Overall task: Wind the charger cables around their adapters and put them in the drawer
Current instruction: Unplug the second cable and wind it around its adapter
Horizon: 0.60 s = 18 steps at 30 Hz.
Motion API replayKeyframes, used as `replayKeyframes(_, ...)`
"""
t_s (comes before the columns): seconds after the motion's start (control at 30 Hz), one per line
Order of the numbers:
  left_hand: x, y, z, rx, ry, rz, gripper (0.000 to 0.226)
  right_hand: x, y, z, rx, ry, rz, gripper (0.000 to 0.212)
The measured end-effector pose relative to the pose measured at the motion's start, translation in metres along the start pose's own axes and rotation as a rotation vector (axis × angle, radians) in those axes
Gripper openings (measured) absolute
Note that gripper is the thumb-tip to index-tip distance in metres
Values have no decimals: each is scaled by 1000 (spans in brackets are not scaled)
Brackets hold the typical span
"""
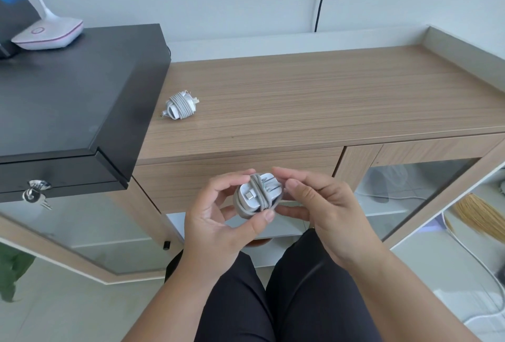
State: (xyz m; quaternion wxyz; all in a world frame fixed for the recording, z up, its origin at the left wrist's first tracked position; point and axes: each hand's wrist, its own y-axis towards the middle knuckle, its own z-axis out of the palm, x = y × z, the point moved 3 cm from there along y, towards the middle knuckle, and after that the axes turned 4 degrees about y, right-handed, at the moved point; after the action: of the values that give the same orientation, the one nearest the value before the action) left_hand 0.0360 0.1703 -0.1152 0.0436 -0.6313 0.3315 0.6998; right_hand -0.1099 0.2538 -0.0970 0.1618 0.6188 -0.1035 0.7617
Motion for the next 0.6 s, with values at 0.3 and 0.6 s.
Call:
replayKeyframes(0.3, 0, 0, 2, 71, -60, -21, 48, 0, -1, -5, 62, 188, 160, 20)
replayKeyframes(0.6, 4, -5, 3, 58, -6, -19, 47, 6, -3, -7, 81, 149, 233, 6)
